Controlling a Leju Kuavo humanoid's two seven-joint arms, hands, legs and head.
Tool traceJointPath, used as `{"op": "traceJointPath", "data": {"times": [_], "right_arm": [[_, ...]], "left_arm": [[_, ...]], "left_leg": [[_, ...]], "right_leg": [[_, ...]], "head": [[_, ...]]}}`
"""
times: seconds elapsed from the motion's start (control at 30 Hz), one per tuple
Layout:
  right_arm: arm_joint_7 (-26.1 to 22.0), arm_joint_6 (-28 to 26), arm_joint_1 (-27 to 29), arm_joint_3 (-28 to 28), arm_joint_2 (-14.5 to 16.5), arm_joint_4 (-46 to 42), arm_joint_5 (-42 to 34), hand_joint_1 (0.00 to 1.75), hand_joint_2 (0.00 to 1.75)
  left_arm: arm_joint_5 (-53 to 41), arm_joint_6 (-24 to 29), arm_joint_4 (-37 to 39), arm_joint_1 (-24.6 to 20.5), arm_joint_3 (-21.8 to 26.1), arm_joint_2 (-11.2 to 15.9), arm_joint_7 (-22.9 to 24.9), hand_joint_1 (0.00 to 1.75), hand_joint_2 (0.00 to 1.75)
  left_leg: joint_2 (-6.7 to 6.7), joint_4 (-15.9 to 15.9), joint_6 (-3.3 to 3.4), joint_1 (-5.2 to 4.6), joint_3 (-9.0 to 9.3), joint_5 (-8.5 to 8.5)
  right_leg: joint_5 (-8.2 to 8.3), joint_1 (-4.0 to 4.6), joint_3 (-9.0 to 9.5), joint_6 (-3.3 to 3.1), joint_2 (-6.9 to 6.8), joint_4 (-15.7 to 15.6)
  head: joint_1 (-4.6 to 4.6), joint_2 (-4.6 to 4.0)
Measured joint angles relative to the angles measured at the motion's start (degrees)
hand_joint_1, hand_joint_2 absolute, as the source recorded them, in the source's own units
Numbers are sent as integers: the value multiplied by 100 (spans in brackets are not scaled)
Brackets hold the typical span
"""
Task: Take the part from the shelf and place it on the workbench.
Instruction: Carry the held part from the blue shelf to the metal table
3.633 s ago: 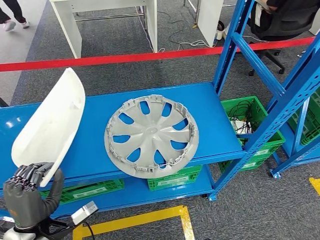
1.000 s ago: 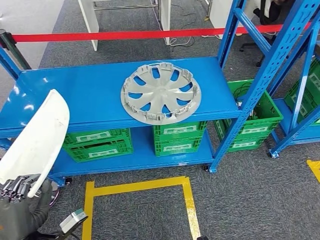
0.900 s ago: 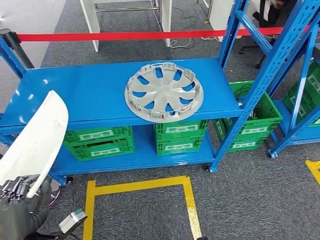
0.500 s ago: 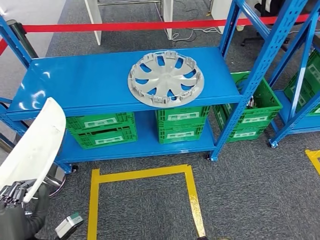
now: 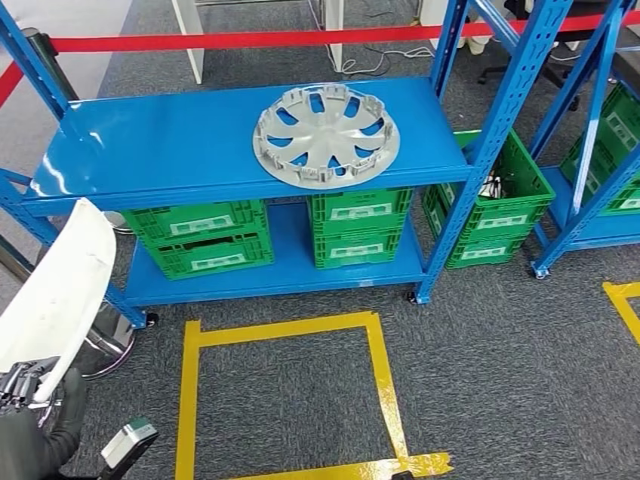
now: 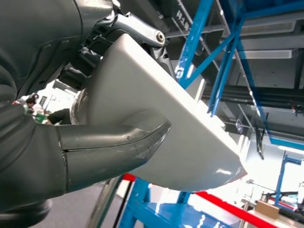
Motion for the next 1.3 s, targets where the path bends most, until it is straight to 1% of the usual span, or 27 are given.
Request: {"op": "traceJointPath", "data": {"times": [0.1,0.17,0.23,0.27,0.3,0.33,0.4,0.47,0.5,0.53,0.6,0.63,0.67,0.73,0.77,0.8,0.83,0.87,0.93,1.0,1.03,1.1,1.13,1.17,1.23,1.27,1.3], "right_arm": [[-22,-10,5,-2,6,2,-10,0,0],[-53,-17,5,-3,7,4,-1,0,0],[-91,-26,6,-2,7,4,46,0,0],[-103,-32,6,-1,7,4,76,0,0],[-111,-39,7,2,7,4,105,0,0],[-117,-47,8,6,7,4,127,0,0],[-129,-56,8,15,7,4,153,0,0],[-140,-56,-2,19,9,4,161,0,0],[-145,-56,-6,20,11,4,162,0,0],[-151,-56,-5,20,14,4,166,0,0],[-162,-58,17,22,21,6,173,0,0],[-167,-60,27,22,24,7,176,0,0],[-170,-62,35,23,27,8,177,0,0],[-175,-64,35,23,30,9,178,0,0],[-175,-64,34,24,31,9,178,0,0],[-175,-64,32,24,31,9,178,0,0],[-176,-64,30,24,31,9,178,0,0],[-178,-64,29,24,31,9,178,0,0],[-181,-64,28,24,35,9,178,0,0],[-185,-64,27,24,45,9,179,0,0],[-186,-65,26,24,49,9,179,0,0],[-189,-67,28,23,49,13,179,0,0],[-190,-69,30,23,48,16,178,0,0],[-190,-69,31,23,47,19,178,0,0],[-190,-70,29,23,46,22,178,0,0],[-190,-70,27,23,46,22,178,0,0],[-190,-70,27,23,46,22,178,0,0]], "left_arm": [[-21,0,-2,-4,-29,35,46,175,175],[-16,0,-2,-7,-40,47,47,175,175],[-12,0,-2,0,-39,56,46,175,175],[-13,0,-2,5,-37,59,46,175,175],[-15,0,-2,8,-36,62,44,175,175],[-17,0,-2,12,-34,63,38,175,175],[-22,0,-2,23,-26,65,8,175,175],[-25,1,-5,28,-13,65,-46,175,175],[-26,2,-8,27,-5,65,-74,175,175],[-23,2,-10,25,4,64,-109,175,175],[1,1,-11,21,37,63,-197,175,175],[17,1,-11,22,59,62,-242,175,175],[30,1,-11,20,83,62,-271,175,175],[38,1,-11,13,112,61,-290,175,175],[39,0,-11,8,118,61,-290,175,175],[40,0,-11,5,121,61,-290,175,175],[41,0,-11,2,121,61,-290,175,175],[41,0,-11,-1,122,61,-290,175,175],[41,0,-15,-9,125,61,-290,175,175],[41,1,-28,-22,127,61,-290,175,175],[41,1,-34,-29,128,61,-291,175,175],[41,0,-39,-38,131,61,-292,175,175],[41,0,-39,-44,136,60,-292,175,175],[41,0,-39,-48,140,57,-292,175,175],[40,0,-39,-55,148,52,-292,175,175],[40,0,-39,-54,150,50,-292,175,175],[40,0,-39,-54,154,50,-292,175,175]], "left_leg": [[17,-128,112,-1,-44,68],[45,-185,213,24,-135,164],[61,-168,257,15,-276,268],[65,-152,258,9,-355,323],[69,-133,257,5,-439,378],[72,-108,252,3,-528,431],[70,-52,222,2,-693,531],[66,-3,165,-13,-813,629],[66,10,135,-19,-849,685],[68,5,104,-22,-872,743],[61,3,43,-10,-914,779],[54,70,6,-3,-941,639],[47,241,-28,3,-978,377],[44,888,-79,12,-1045,-299],[44,1255,-92,13,-1061,-510],[44,1532,-95,14,-1041,-556],[44,1650,-90,13,-962,-463],[43,1555,-73,11,-791,-288],[38,813,-6,-6,-194,-63],[33,-24,67,-34,341,-157],[33,-231,96,-53,440,-216],[50,-300,158,-63,372,-152],[65,-303,201,-57,303,-83],[82,-309,242,-46,224,-6],[101,-297,295,-39,32,149],[105,-280,300,-42,-81,231],[107,-257,297,-44,-204,316]], "right_leg": [[34,-5,-96,104,18,18],[-320,-4,-240,150,53,329],[-832,-7,-424,177,73,1008],[-974,-8,-475,188,75,1338],[-980,-9,-462,195,75,1533],[-863,-9,-362,197,75,1545],[-509,-16,97,186,76,1011],[-459,-11,656,155,87,185],[-511,-4,797,130,96,-87],[-557,10,844,97,102,-225],[-488,6,722,9,91,-241],[-429,0,663,-42,75,-238],[-358,-10,589,-86,57,-240],[-215,-6,437,-137,36,-231],[-144,0,360,-140,27,-220],[-72,7,272,-140,19,-198],[-5,13,176,-136,12,-169],[58,18,68,-127,7,-133],[164,30,-124,-95,9,-57],[270,40,-232,-42,11,-12],[331,37,-267,-13,9,-6],[413,21,-323,49,16,-12],[326,15,-360,78,30,33],[124,11,-416,107,47,158],[-506,2,-577,154,72,747],[-731,-1,-643,172,76,1130],[-801,-1,-664,186,76,1461]], "head": [[5,0],[33,0],[60,0],[64,0],[66,0],[67,0],[68,0],[70,0],[69,1],[69,1],[67,2],[55,1],[40,1],[7,0],[2,0],[-2,0],[-3,0],[-4,0],[-6,0],[-1,0],[1,0],[-2,0],[1,-1],[13,-1],[46,-1],[58,0],[60,0]]}}
